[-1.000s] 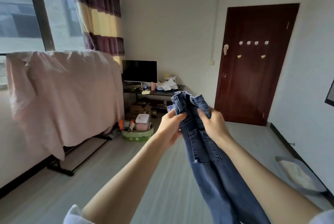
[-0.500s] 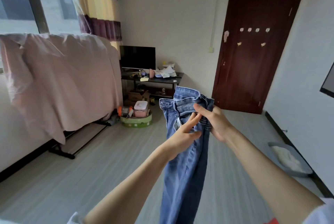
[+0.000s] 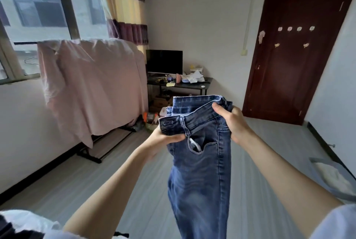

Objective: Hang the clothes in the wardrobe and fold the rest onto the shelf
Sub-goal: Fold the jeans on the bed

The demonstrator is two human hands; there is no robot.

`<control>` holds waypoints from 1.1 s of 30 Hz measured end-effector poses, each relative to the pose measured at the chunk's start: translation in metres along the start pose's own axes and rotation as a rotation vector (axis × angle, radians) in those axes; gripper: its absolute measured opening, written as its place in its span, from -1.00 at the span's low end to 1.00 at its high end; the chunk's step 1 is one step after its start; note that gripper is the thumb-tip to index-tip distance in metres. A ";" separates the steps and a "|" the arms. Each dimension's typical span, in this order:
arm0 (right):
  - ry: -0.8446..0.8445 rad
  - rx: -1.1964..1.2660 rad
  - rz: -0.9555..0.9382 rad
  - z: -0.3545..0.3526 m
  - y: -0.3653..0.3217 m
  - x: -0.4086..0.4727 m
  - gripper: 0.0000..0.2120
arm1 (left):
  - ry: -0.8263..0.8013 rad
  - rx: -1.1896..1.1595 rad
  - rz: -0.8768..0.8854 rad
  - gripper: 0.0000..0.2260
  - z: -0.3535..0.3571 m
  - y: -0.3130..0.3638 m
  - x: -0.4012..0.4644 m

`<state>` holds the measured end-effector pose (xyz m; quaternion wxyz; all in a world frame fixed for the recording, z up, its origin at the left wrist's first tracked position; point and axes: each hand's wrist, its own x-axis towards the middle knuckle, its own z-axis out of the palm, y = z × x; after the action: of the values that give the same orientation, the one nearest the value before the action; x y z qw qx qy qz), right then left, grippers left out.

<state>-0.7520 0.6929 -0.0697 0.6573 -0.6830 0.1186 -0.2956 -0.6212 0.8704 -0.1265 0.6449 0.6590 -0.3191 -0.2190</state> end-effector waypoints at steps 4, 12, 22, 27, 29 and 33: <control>-0.007 -0.315 -0.150 -0.012 -0.001 0.022 -0.62 | 0.166 -0.033 -0.046 -0.74 0.010 0.009 0.024; 0.185 -0.703 -0.231 -0.033 0.003 0.085 -0.61 | 0.380 0.272 -0.041 -0.81 0.040 0.031 0.114; 0.196 -0.422 -0.620 0.033 -0.089 0.109 -0.75 | 0.460 -0.017 0.255 -0.89 -0.030 0.151 0.115; 0.091 -0.379 -0.792 0.104 -0.144 0.060 -0.84 | 0.513 -0.108 0.337 -0.86 -0.095 0.197 0.034; 0.039 -0.368 -0.818 0.132 -0.158 0.031 -0.93 | 0.519 -0.135 0.370 -0.87 -0.117 0.203 -0.007; -0.067 -0.332 -0.865 0.198 -0.177 -0.061 -0.82 | 0.551 -0.171 0.410 -0.85 -0.162 0.204 -0.126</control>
<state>-0.7296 0.9090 0.0941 0.3590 -0.7748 -0.1529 -0.4974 -0.6243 1.0809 0.0716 0.7901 0.5594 -0.2391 0.0751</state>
